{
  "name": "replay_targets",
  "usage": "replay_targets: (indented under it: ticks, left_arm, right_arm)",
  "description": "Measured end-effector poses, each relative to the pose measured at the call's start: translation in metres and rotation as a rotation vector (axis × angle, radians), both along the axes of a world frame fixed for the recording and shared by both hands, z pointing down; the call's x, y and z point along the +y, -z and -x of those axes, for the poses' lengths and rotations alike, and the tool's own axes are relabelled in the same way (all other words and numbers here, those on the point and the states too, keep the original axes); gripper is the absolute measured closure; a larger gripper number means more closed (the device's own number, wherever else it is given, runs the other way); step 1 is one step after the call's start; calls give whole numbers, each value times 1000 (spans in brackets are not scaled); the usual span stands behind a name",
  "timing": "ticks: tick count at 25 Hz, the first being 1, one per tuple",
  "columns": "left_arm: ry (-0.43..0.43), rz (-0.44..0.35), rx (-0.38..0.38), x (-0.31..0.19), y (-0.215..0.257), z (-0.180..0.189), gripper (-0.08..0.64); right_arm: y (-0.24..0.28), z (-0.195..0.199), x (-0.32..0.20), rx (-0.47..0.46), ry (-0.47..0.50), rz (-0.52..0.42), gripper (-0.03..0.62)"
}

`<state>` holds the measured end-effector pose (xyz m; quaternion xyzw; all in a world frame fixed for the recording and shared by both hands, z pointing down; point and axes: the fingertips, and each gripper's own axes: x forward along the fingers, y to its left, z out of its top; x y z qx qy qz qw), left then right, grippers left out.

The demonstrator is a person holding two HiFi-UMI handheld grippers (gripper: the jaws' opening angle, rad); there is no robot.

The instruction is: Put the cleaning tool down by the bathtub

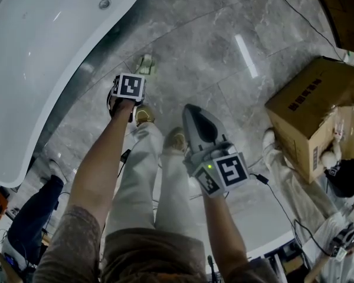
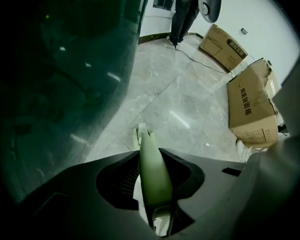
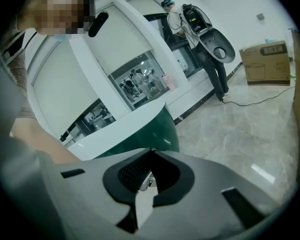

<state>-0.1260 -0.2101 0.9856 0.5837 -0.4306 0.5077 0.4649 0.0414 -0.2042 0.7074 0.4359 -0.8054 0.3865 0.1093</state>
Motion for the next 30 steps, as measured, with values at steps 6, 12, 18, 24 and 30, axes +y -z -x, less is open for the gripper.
replay_targets:
  ticks: [6,12,18,24,30]
  left_arm:
    - [-10,-83,26,0,9,-11,360]
    - [10,-122,25,2,22,-12,356]
    - [41,-229,-34,-2,66,-6,357]
    - [129,-283,-38,11,141,-6,551]
    - [203,-294,10,21,227,-17,551]
  right_arm:
    - [4,-2,3,-7,5,-4,589]
    - [14,-5,1,-10,14,-24,589]
    - [38,-11,2,-13,17,-32,589]
    - [91,-11,15,-23,22,-40,589]
    - [152,-8,29,-48,40,-81,589]
